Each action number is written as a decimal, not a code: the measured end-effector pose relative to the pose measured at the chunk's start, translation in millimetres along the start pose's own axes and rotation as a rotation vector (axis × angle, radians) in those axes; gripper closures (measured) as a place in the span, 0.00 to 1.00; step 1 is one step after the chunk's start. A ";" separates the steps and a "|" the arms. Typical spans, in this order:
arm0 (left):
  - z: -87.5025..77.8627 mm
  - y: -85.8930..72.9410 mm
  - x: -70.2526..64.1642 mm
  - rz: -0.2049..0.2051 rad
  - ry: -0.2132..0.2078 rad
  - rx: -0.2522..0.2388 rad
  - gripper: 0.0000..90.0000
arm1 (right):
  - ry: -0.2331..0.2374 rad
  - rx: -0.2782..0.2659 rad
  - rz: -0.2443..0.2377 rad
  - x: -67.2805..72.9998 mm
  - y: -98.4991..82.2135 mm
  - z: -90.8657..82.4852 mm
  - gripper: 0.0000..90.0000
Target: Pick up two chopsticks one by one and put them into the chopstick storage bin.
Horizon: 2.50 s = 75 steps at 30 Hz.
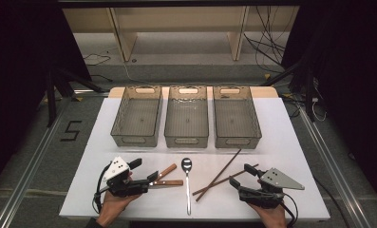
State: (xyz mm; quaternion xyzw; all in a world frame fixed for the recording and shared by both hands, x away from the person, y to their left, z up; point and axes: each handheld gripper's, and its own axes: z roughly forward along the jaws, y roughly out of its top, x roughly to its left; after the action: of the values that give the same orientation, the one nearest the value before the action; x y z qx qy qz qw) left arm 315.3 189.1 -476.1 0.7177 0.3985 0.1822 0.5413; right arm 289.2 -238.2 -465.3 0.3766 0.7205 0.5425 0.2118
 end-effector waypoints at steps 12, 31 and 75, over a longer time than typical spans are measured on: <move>8.1 3.5 -5.4 -0.014 0.001 0.040 0.19 | -0.010 0.006 -0.014 1.0 0.9 0.6 0.32; 73.1 29.6 -74.7 0.078 -0.151 0.307 0.23 | -0.043 0.009 -0.010 -3.6 2.7 -4.1 0.32; 137.7 23.6 -121.2 0.235 -0.271 0.600 0.88 | -0.048 0.019 -0.008 -4.0 2.5 -3.6 0.33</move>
State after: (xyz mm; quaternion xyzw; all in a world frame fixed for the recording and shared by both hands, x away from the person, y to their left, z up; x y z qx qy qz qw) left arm 344.9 6.6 -481.7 0.9035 0.2733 0.0212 0.3296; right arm 289.9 -243.2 -462.3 0.3887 0.7218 0.5255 0.2274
